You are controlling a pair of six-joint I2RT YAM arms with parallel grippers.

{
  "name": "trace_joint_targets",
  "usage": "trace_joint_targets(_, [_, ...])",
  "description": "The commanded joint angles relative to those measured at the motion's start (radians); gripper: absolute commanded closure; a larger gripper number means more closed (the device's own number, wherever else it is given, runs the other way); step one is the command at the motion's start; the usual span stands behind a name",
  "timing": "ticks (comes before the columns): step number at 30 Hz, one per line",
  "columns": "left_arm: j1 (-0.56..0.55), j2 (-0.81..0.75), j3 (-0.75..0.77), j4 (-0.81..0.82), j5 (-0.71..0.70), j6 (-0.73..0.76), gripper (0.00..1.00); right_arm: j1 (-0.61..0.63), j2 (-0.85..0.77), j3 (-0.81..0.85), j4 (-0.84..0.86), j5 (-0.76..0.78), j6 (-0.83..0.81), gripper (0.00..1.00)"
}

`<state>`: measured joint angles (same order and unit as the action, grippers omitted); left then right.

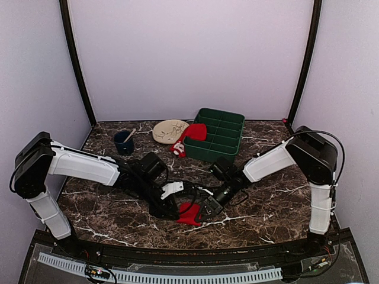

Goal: Roll the socks
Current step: Roll the sock at the center of the board.

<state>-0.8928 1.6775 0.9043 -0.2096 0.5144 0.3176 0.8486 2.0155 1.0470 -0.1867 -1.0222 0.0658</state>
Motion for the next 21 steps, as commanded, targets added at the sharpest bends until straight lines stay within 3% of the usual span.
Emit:
trace_joint_targets(1, [-0.024, 0.018, 0.051, -0.006, -0.027, 0.05, 0.59, -0.011, 0.021, 0.009, -0.002, -0.04, 0.009, 0.95])
trace_joint_targets(21, [-0.071, 0.1, 0.108, -0.081, -0.008, 0.093, 0.59, -0.016, 0.032, 0.009, -0.015, -0.068, 0.022, 0.95])
